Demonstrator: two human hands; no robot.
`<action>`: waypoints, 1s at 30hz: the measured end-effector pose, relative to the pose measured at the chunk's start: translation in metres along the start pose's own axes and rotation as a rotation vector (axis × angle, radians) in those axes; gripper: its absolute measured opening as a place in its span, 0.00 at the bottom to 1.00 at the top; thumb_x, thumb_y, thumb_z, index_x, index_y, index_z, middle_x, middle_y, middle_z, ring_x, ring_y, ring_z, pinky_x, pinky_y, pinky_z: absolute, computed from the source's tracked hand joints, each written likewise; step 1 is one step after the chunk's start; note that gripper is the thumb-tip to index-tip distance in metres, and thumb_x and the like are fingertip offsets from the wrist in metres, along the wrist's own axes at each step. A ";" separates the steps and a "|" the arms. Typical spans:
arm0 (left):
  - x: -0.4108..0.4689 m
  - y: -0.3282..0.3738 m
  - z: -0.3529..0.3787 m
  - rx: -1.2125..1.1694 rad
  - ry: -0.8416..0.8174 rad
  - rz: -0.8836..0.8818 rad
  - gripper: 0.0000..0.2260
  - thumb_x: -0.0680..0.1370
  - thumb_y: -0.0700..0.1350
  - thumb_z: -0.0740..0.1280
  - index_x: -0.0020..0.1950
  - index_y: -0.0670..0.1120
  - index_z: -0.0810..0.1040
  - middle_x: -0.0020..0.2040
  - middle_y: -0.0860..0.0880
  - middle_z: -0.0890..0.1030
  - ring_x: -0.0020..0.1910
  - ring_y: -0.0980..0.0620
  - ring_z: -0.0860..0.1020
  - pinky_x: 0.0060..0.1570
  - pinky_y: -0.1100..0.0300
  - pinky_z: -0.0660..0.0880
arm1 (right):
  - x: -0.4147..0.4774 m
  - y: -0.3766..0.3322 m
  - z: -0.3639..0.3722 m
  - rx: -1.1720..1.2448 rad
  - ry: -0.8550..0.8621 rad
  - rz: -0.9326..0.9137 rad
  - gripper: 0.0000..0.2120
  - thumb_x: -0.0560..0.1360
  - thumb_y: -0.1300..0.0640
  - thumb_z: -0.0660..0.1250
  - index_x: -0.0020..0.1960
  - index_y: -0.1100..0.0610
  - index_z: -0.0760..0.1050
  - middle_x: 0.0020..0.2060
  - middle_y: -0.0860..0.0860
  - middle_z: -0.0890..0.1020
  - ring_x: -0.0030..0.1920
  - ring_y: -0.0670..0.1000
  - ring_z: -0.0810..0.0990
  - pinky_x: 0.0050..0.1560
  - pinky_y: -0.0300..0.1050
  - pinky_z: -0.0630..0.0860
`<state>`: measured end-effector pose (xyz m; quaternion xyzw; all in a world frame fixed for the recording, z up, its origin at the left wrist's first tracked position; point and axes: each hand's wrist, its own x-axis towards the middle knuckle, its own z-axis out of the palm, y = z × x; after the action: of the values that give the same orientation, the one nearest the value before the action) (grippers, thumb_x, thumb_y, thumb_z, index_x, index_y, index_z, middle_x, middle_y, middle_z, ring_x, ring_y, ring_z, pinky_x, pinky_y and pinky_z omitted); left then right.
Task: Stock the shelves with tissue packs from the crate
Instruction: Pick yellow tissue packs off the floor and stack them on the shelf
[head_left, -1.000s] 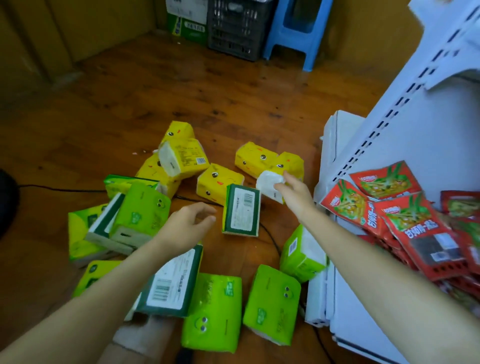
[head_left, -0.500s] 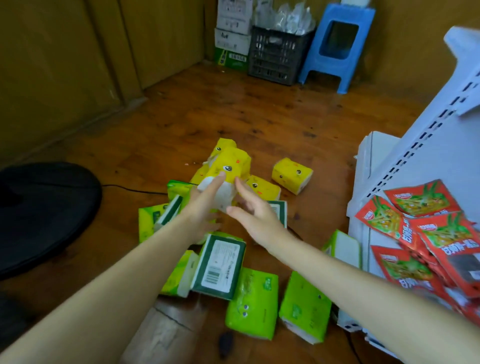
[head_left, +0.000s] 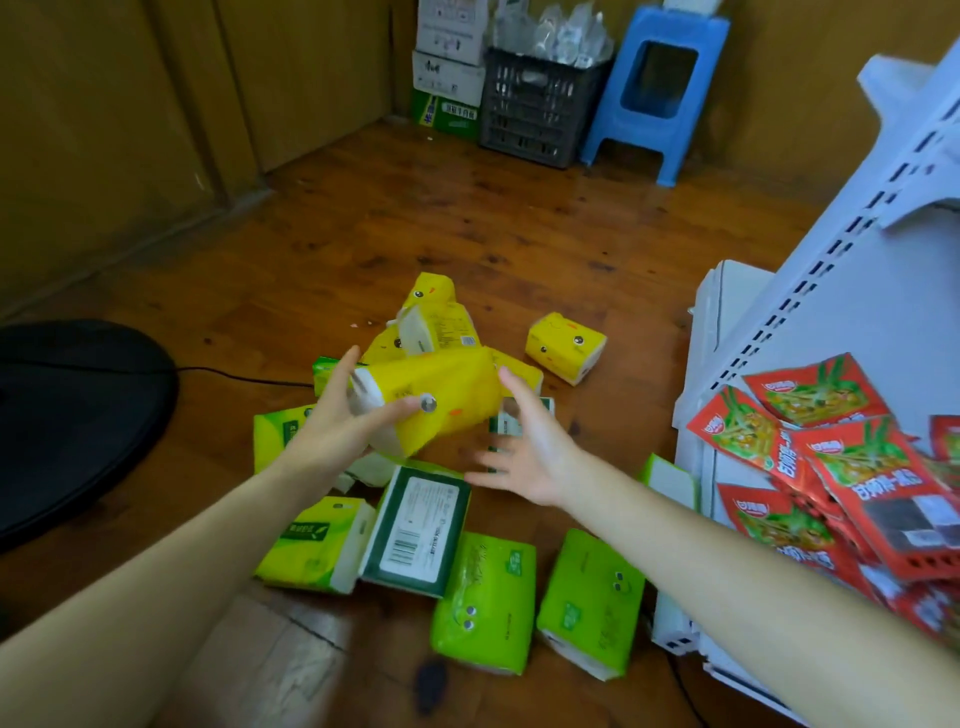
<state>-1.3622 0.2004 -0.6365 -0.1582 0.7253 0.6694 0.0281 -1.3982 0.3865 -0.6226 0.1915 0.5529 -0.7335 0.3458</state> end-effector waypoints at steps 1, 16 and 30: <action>-0.001 0.000 0.001 0.061 -0.053 0.039 0.50 0.62 0.59 0.76 0.76 0.59 0.49 0.77 0.50 0.54 0.74 0.46 0.59 0.66 0.49 0.64 | 0.002 -0.004 -0.005 0.044 -0.053 0.089 0.33 0.69 0.35 0.64 0.69 0.49 0.64 0.64 0.59 0.73 0.57 0.61 0.77 0.48 0.58 0.76; -0.006 0.004 0.001 -0.215 -0.289 -0.288 0.33 0.64 0.65 0.65 0.66 0.53 0.69 0.59 0.47 0.79 0.57 0.45 0.78 0.60 0.49 0.71 | 0.014 -0.001 -0.012 0.055 -0.204 -0.089 0.13 0.77 0.57 0.60 0.61 0.48 0.71 0.53 0.52 0.80 0.54 0.55 0.78 0.51 0.51 0.75; -0.004 0.016 -0.006 -0.097 -0.154 -0.214 0.17 0.76 0.50 0.66 0.64 0.51 0.71 0.54 0.49 0.81 0.49 0.49 0.80 0.41 0.55 0.76 | 0.013 -0.006 -0.006 -0.189 -0.077 -0.217 0.05 0.75 0.54 0.67 0.50 0.50 0.75 0.47 0.49 0.82 0.50 0.50 0.79 0.58 0.54 0.75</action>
<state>-1.3616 0.1964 -0.6192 -0.1842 0.6667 0.7070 0.1472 -1.4117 0.3889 -0.6287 0.0690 0.6232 -0.7182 0.3019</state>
